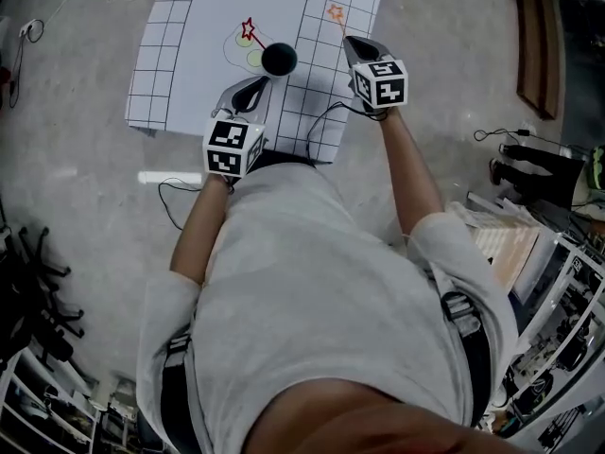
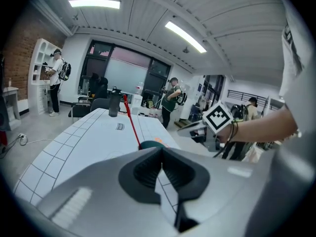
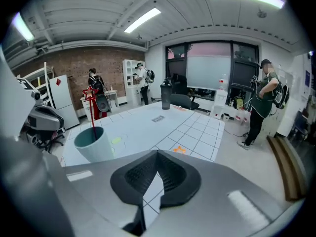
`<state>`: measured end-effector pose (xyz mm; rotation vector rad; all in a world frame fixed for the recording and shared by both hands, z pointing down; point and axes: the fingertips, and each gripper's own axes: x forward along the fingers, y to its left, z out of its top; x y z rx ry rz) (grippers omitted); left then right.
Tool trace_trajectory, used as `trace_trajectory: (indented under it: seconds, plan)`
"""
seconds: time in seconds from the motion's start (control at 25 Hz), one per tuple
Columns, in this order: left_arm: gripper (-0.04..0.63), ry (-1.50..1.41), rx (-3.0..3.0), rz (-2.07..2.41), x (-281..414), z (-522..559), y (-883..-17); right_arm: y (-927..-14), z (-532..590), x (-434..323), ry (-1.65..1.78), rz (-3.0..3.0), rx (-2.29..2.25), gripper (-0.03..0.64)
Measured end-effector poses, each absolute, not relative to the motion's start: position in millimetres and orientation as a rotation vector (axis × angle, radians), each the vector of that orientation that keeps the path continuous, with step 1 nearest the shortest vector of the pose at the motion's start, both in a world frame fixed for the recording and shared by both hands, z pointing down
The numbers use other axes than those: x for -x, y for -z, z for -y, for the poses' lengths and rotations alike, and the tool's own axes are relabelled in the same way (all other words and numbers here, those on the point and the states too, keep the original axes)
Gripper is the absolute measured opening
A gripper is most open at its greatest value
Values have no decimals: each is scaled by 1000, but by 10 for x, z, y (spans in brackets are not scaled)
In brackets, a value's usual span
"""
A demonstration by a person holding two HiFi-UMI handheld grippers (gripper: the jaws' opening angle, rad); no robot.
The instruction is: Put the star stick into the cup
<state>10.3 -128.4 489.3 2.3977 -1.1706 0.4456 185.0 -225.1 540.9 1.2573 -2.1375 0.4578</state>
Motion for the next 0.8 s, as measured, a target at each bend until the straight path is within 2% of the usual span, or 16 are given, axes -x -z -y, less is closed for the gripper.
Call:
trace_trajectory:
  seconds: [0.68,0.8]
  plan:
    - [3,-506,-2223,1293,83,1544,-5215,-6395,2775,-2149,-547,1811,-978,2]
    - [3,-501,-2207,1313,123,1563,-5223,-6482,2829,-2161,-543,1777,-946,36]
